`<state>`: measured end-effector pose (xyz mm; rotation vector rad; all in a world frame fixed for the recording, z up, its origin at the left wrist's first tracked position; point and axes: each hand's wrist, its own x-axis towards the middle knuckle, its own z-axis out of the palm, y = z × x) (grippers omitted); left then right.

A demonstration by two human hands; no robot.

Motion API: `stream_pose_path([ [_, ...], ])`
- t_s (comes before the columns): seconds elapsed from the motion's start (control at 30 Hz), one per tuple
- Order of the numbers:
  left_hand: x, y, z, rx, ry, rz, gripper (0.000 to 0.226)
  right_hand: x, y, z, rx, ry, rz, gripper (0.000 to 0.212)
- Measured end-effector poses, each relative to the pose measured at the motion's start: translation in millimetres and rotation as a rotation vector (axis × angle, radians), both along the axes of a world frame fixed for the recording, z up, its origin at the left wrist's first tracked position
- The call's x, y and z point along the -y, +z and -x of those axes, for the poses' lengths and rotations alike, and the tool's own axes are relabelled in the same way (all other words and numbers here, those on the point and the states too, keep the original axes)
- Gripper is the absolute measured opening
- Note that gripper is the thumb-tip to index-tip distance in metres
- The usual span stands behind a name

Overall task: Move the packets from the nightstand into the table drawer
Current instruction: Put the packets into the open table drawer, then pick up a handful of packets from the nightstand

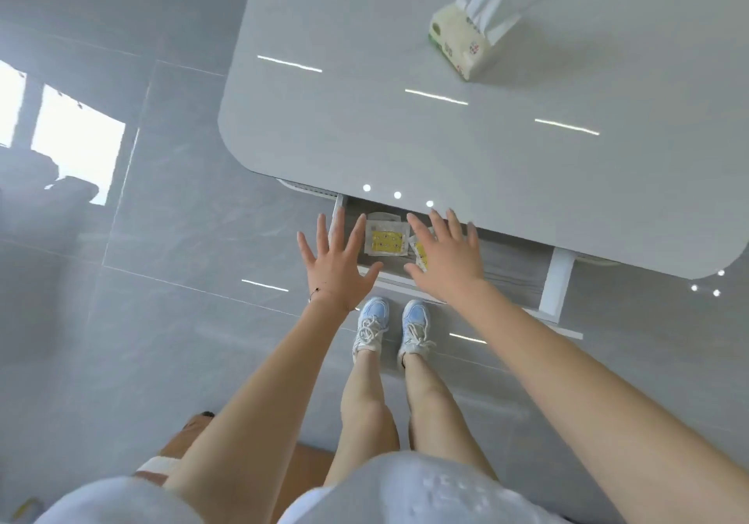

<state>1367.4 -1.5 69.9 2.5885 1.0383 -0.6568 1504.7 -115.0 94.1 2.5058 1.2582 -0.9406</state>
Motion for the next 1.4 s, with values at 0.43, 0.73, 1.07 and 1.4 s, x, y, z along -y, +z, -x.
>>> stream_pose_path([
  [0.43, -57.0, 113.3, 164.3, 0.248, 0.551, -0.031, 0.074, -123.0, 127.8, 96.1, 0.075, 0.258, -0.083, 0.076],
  [0.73, -130.5, 133.9, 348.0, 0.146, 0.758, -0.097, 0.074, -258.7, 137.1, 276.6, -0.019, 0.491, -0.092, 0.079],
  [1.07, -200.9, 141.0, 495.3, 0.185, 1.173, -0.158, 0.073, -373.9, 143.8, 444.6, -0.061, 0.779, -0.121, 0.077],
  [1.4, -268.4, 129.9, 590.4, 0.171, 1.502, -0.158, 0.074, -498.2, 133.4, 569.5, -0.050, 1.134, -0.097, 0.078],
])
